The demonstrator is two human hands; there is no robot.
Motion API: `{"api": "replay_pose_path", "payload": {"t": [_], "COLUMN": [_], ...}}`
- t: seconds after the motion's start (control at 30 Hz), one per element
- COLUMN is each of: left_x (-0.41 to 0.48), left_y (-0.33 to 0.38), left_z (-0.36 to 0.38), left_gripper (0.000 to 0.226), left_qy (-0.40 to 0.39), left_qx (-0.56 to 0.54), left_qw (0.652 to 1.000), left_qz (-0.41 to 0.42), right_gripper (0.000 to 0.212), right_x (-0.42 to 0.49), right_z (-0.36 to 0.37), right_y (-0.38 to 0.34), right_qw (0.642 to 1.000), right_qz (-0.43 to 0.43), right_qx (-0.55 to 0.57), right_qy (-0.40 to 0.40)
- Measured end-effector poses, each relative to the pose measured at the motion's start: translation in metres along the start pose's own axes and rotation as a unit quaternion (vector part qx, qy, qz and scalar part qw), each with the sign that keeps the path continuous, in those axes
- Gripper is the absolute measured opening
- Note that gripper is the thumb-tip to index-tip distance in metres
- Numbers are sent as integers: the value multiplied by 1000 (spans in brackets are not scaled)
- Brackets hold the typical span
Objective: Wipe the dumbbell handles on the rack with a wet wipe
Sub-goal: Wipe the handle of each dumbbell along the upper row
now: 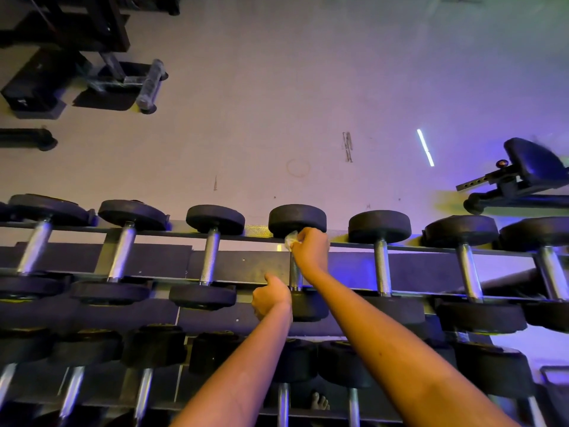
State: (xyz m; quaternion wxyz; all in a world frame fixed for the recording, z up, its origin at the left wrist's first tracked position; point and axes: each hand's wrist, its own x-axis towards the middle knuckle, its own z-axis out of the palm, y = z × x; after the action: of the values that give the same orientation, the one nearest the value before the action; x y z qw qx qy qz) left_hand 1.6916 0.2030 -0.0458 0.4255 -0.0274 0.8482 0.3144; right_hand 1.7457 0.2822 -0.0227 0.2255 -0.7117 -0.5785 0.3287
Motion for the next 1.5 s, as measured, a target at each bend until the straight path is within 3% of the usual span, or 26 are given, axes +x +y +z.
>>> {"api": "replay_pose_path", "payload": {"t": [0.23,0.37,0.53,0.7,0.8,0.93,1.1,1.23,1.33,1.5], "left_x": [2,-1,0,3,3,4,-4,-10,-11,-32], "left_y": [-2,0,0,-2,-1,-1,1,0,-8,-33], "left_z": [-1,-1,-2,0,1,1,-3,-10,-18,-26], "left_gripper": [50,47,52,53,52,51,38,43,50,33], "left_qy": [4,-6,-10,-3,0,0,-10,-22,-50,-52], "left_qx": [2,4,0,-9,-6,-1,20,59,113,130], "left_qw": [1000,1000,1000,1000,1000,1000,999,993,971,921], "left_qz": [6,8,10,8,11,13,29,95,206,364], "right_gripper": [30,23,11,17,17,21,13,6,9,14], "right_x": [-42,-49,-27,-2,-9,-35,-48,-57,-67,-73], "right_z": [2,-1,-4,1,3,3,-2,-9,-20,-53], "right_y": [21,24,2,-8,1,23,33,33,35,53], "right_qw": [991,995,999,999,997,991,993,994,993,987], "right_qz": [37,56,1,-17,-19,28,87,98,82,66], "right_qx": [-99,-59,-29,-41,-66,-104,-49,10,68,140], "right_qy": [-78,-61,-22,-10,-43,-84,-61,-49,-49,-34]}}
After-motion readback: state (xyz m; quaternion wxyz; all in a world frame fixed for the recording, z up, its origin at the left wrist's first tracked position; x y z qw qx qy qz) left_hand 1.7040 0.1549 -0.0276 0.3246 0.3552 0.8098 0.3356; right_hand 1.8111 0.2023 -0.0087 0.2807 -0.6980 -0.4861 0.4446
